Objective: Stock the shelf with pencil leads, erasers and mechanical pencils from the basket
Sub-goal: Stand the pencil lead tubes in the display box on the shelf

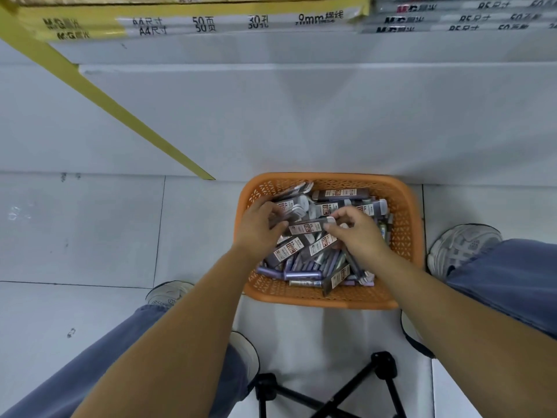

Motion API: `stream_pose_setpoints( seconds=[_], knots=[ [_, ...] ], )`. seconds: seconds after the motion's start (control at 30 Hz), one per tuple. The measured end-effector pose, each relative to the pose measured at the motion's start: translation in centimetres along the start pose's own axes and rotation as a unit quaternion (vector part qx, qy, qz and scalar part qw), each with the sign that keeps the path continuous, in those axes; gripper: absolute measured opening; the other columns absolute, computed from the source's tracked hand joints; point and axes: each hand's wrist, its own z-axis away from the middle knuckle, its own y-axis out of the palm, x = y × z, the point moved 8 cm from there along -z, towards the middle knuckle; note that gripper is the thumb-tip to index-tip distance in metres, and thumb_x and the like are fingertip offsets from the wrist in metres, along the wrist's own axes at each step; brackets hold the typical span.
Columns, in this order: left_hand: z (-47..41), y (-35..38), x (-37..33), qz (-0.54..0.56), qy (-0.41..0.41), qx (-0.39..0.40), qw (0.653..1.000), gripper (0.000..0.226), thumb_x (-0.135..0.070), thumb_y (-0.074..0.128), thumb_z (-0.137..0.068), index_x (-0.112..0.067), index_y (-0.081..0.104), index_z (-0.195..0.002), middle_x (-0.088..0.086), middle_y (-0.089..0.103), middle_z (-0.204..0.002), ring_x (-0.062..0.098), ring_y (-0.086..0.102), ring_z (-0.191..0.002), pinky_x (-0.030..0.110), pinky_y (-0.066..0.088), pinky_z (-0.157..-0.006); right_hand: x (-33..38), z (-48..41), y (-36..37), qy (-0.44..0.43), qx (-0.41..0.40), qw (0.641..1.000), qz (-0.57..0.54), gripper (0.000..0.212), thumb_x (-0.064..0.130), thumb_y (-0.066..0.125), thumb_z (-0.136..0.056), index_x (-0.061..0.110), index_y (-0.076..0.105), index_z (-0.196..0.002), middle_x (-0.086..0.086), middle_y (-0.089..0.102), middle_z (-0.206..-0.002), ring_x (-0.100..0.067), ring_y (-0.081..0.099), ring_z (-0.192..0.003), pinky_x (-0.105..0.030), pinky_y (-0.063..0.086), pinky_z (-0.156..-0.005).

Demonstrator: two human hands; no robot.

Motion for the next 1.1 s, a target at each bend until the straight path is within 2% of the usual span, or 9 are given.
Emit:
stream_pose_setpoints(
  seconds=[0.1, 0.23, 0.37, 0.47, 0.63, 0.73, 0.9, 1.03, 1.1],
  knots=[
    [0.0, 0.5, 0.5, 0.000, -0.040, 0.007, 0.999, 0.032, -0.030, 0.072, -0.087, -0.022, 0.058, -0.114, -0.005, 0.054, -0.119, 0.012, 0.053, -0.101, 0.026, 0.040, -0.083, -0.5, -0.4, 0.4, 0.033, 0.013, 0.997, -0.074, 0.012, 0.011, 0.069, -0.087, 0.021, 0.064, -0.094, -0.016, 0.060, -0.107, -0.027, 0.067, -0.087, -0.030, 0.058, -0.059],
    [1.5, 2.2, 2.3, 0.119, -0.134, 0.022, 0.984, 0.048, -0.035, 0.078, -0.082, -0.023, 0.053, -0.121, -0.010, 0.059, -0.108, 0.011, 0.060, -0.097, 0.025, 0.051, -0.078, -0.9, -0.5, 1.4, 0.046, 0.041, 0.993, -0.097, 0.031, 0.008, 0.072, -0.084, 0.024, 0.061, -0.108, -0.008, 0.059, -0.119, -0.023, 0.068, -0.091, -0.027, 0.059, -0.063],
    [2.5, 3.8, 2.7, 0.162, -0.150, 0.056, 0.974, 0.048, -0.031, 0.078, -0.084, -0.022, 0.054, -0.124, -0.018, 0.056, -0.096, -0.001, 0.055, -0.084, 0.011, 0.041, -0.063, -1.2, -0.2, 2.7, 0.063, 0.086, 0.991, -0.078, 0.068, 0.004, 0.078, -0.076, 0.026, 0.048, -0.133, -0.004, 0.054, -0.127, -0.021, 0.065, -0.100, -0.039, 0.059, -0.081],
    [3.0, 4.4, 2.5, 0.190, -0.147, 0.049, 0.969, 0.042, -0.027, 0.076, -0.086, -0.021, 0.059, -0.123, -0.014, 0.061, -0.100, -0.003, 0.054, -0.085, 0.010, 0.042, -0.068, -1.3, 0.1, 3.3, 0.057, 0.096, 0.994, -0.018, 0.084, 0.007, 0.082, -0.073, 0.026, 0.037, -0.142, 0.002, 0.056, -0.123, -0.010, 0.062, -0.097, -0.028, 0.053, -0.078],
    [3.9, 5.4, 2.6, 0.263, -0.179, 0.072, 0.945, 0.037, -0.030, 0.075, -0.086, -0.033, 0.054, -0.116, -0.016, 0.060, -0.103, 0.000, 0.057, -0.091, 0.014, 0.047, -0.065, -1.8, 0.7, 3.3, 0.046, 0.070, 0.996, -0.014, 0.075, 0.006, 0.079, -0.075, 0.019, 0.041, -0.139, 0.006, 0.063, -0.105, -0.005, 0.061, -0.093, -0.018, 0.047, -0.071],
    [4.3, 5.9, 2.9, 0.358, -0.222, 0.100, 0.901, 0.040, -0.028, 0.076, -0.086, -0.022, 0.057, -0.121, -0.002, 0.067, -0.118, 0.015, 0.066, -0.103, 0.035, 0.060, -0.082, -1.7, 1.1, 3.0, 0.037, 0.060, 0.997, -0.030, 0.062, 0.010, 0.078, -0.078, 0.021, 0.049, -0.132, 0.007, 0.066, -0.103, -0.007, 0.063, -0.093, -0.019, 0.048, -0.071],
    [4.9, 5.6, 1.4, 0.413, -0.234, 0.135, 0.870, 0.059, -0.030, 0.076, -0.086, -0.015, 0.053, -0.138, 0.006, 0.066, -0.129, 0.028, 0.063, -0.118, 0.052, 0.049, -0.102, -0.1, 1.8, 2.3, 0.008, 0.042, 0.998, -0.049, 0.048, 0.014, 0.073, -0.083, 0.026, 0.056, -0.126, 0.005, 0.062, -0.107, -0.009, 0.063, -0.090, -0.013, 0.051, -0.059],
    [5.6, 4.7, -1.1, 0.484, -0.212, 0.149, 0.836, 0.041, -0.022, 0.071, -0.091, -0.018, 0.060, -0.130, 0.009, 0.070, -0.123, 0.030, 0.065, -0.115, 0.056, 0.051, -0.098, 2.3, 2.8, 1.4, -0.020, 0.044, 0.997, -0.055, 0.042, 0.019, 0.073, -0.083, 0.029, 0.060, -0.122, 0.007, 0.065, -0.112, -0.012, 0.063, -0.101, -0.031, 0.054, -0.086],
    [6.0, 3.5, -2.9, 0.513, -0.182, 0.150, 0.826, 0.037, -0.022, 0.069, -0.092, -0.021, 0.061, -0.129, 0.008, 0.072, -0.120, 0.029, 0.066, -0.114, 0.055, 0.052, -0.097, 4.0, 3.6, 0.9, -0.029, 0.049, 0.995, -0.087, 0.038, 0.018, 0.073, -0.083, 0.030, 0.062, -0.118, 0.006, 0.069, -0.107, -0.014, 0.066, -0.101, -0.034, 0.053, -0.087]
  ],
)
